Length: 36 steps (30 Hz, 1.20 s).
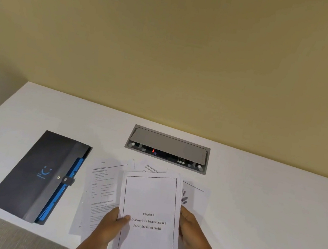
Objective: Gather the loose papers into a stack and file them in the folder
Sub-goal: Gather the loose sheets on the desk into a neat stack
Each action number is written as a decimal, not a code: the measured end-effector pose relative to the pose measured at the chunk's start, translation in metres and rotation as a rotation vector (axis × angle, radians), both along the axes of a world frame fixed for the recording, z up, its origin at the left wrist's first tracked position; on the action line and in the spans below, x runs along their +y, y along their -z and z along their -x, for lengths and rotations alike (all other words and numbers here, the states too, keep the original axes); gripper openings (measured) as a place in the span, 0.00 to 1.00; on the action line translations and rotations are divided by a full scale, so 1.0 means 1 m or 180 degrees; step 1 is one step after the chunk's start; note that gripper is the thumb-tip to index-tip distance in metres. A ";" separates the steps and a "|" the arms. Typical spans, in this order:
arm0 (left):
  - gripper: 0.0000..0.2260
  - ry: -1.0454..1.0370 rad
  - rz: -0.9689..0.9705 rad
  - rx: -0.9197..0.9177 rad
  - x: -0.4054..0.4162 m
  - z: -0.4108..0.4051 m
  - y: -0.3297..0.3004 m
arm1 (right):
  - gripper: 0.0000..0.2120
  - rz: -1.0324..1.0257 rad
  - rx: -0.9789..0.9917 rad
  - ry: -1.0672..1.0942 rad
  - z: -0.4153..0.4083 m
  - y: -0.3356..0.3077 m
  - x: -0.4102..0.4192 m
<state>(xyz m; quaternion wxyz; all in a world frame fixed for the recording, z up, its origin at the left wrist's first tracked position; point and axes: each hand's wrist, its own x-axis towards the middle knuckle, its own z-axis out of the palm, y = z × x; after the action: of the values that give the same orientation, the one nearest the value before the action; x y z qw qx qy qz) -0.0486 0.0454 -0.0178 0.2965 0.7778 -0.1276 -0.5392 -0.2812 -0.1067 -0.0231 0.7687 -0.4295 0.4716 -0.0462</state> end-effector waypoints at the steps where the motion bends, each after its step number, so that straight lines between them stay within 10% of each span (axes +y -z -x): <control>1: 0.05 -0.0028 0.0049 0.0009 0.001 0.001 -0.001 | 0.20 0.0034 0.0049 -0.0034 -0.002 -0.004 -0.005; 8: 0.16 -0.0283 0.0132 -0.0595 0.013 0.000 0.000 | 0.42 0.2499 0.2270 -0.0489 0.005 0.005 -0.058; 11: 0.15 -0.0527 0.0048 -0.0611 0.022 -0.002 0.001 | 0.65 0.2476 0.2916 -0.1647 0.015 0.017 -0.067; 14: 0.14 -0.0685 -0.0010 -0.0616 0.028 -0.004 0.002 | 0.68 0.2508 0.3046 -0.2001 0.019 0.027 -0.062; 25: 0.11 -0.1264 0.0149 -0.0182 0.025 -0.005 -0.005 | 0.60 0.1991 0.2586 -0.0273 0.030 0.029 -0.025; 30: 0.13 -0.1352 0.0326 0.0202 0.019 -0.009 -0.018 | 0.13 0.1811 0.2209 0.0473 0.045 0.030 -0.026; 36: 0.13 -0.1234 0.0487 0.0426 0.017 -0.015 -0.033 | 0.07 0.1986 0.1362 0.0841 0.054 0.004 -0.044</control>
<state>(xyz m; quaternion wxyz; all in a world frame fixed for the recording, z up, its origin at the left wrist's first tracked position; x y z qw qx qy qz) -0.0336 0.0622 0.0156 0.4607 0.7255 0.0038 -0.5113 -0.3351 -0.1508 -0.0267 0.4732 -0.5779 0.6356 -0.1951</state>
